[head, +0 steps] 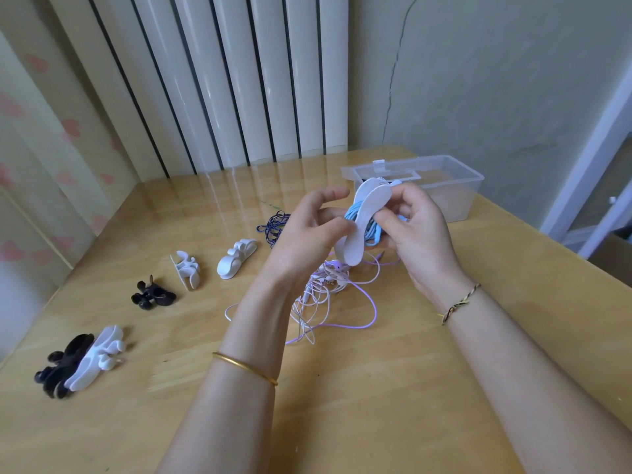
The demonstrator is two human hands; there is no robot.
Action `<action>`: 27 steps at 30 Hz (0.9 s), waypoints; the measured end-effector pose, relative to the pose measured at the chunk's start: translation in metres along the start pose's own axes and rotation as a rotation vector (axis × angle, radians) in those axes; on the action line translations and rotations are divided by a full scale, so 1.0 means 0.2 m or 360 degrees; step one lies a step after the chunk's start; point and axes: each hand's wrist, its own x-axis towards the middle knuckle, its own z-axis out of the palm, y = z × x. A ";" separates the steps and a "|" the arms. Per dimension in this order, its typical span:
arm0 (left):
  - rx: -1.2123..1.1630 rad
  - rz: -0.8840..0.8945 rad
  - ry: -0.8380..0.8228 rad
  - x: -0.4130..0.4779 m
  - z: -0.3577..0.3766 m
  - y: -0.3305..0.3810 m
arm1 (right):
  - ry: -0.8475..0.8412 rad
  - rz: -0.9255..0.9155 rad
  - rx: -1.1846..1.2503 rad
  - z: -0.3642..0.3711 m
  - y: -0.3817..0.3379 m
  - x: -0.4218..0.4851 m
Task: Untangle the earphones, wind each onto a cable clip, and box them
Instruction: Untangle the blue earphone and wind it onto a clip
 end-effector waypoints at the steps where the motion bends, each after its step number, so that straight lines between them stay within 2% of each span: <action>1: -0.0013 -0.0019 -0.0032 0.00 0.00 0.00 | 0.0001 -0.0021 -0.0067 0.00 0.00 0.00; 5: 0.0009 -0.0036 -0.0074 0.00 0.00 0.01 | -0.0011 -0.0003 -0.0056 0.01 0.00 -0.01; 12: -0.0165 -0.0153 0.0175 0.01 -0.02 -0.01 | -0.0185 0.0238 0.0195 0.02 -0.01 -0.03; 19: -0.0297 -0.0238 0.0296 0.02 0.01 0.01 | -0.0087 0.0186 0.0021 0.03 -0.02 -0.02; 27: -0.0292 -0.0224 0.0486 0.03 0.03 0.02 | -0.0033 0.0262 0.0159 0.03 -0.02 -0.03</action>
